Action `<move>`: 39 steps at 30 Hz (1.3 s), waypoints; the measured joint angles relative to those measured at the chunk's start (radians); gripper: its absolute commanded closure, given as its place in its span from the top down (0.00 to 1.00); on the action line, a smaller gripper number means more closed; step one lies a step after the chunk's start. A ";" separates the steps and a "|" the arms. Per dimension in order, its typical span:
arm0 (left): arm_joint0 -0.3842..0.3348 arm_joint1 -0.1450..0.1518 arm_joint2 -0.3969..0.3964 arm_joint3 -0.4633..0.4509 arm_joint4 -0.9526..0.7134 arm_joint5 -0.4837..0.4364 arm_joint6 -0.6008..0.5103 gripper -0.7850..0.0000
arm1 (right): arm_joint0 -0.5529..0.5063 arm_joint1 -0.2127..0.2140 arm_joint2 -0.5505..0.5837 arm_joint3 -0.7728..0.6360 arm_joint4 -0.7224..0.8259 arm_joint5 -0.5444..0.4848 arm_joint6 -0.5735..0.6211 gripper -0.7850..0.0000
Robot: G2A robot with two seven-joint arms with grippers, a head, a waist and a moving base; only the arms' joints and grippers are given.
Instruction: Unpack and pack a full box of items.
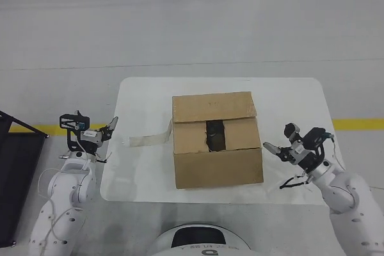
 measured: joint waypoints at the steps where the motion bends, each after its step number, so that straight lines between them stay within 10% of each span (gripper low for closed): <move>1: 0.000 0.000 0.000 0.000 0.000 0.000 0.000 1.00 | 0.015 -0.001 -0.014 -0.007 -0.019 0.029 0.020 1.00; 39: 0.000 0.000 0.000 0.000 0.000 0.000 0.000 1.00 | 0.501 -0.079 -0.387 0.023 -0.113 0.759 0.457 1.00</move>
